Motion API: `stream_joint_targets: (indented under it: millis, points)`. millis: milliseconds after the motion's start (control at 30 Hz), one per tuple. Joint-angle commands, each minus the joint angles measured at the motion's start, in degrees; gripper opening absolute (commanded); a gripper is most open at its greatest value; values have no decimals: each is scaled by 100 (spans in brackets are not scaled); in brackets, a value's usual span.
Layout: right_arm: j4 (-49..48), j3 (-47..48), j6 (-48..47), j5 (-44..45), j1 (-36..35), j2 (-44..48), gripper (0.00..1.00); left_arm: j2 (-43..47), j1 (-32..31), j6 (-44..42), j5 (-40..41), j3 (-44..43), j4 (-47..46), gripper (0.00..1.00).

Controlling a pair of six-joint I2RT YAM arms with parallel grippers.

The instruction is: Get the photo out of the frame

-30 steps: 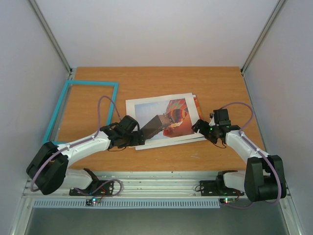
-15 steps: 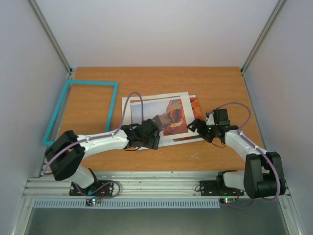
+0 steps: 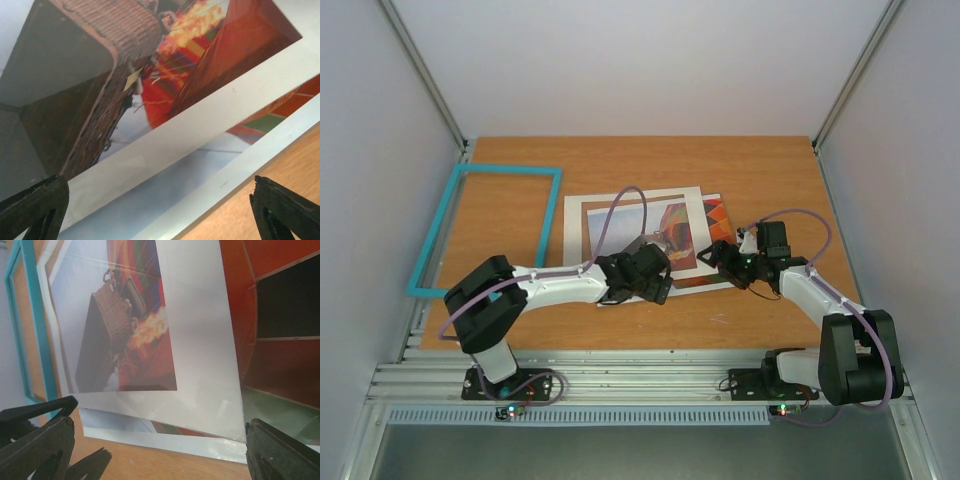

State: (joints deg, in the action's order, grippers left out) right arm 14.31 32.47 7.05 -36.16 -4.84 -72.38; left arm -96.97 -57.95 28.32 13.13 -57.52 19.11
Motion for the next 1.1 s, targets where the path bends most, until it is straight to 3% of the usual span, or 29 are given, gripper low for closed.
stream_joint_targets:
  millis: [0, 200, 567, 900, 1067]
  points:
    - [-115, -15, 129, -278, 18, 64, 93, -280, -47, -269, 63, -216, -656, 100]
    - [-68, 20, 169, -312, 21, 82, 93, -470, -117, -487, -60, -125, -1107, 99]
    - [40, 94, 223, -367, 23, 206, 93, -937, -206, -748, 678, -386, -1251, 99]
    - [82, 119, 227, -458, 18, 223, 93, -1061, -216, -445, 1436, -409, -1410, 99]
    - [114, 152, 222, -488, 19, 220, 93, -1025, -216, -387, 1449, -354, -1584, 99]
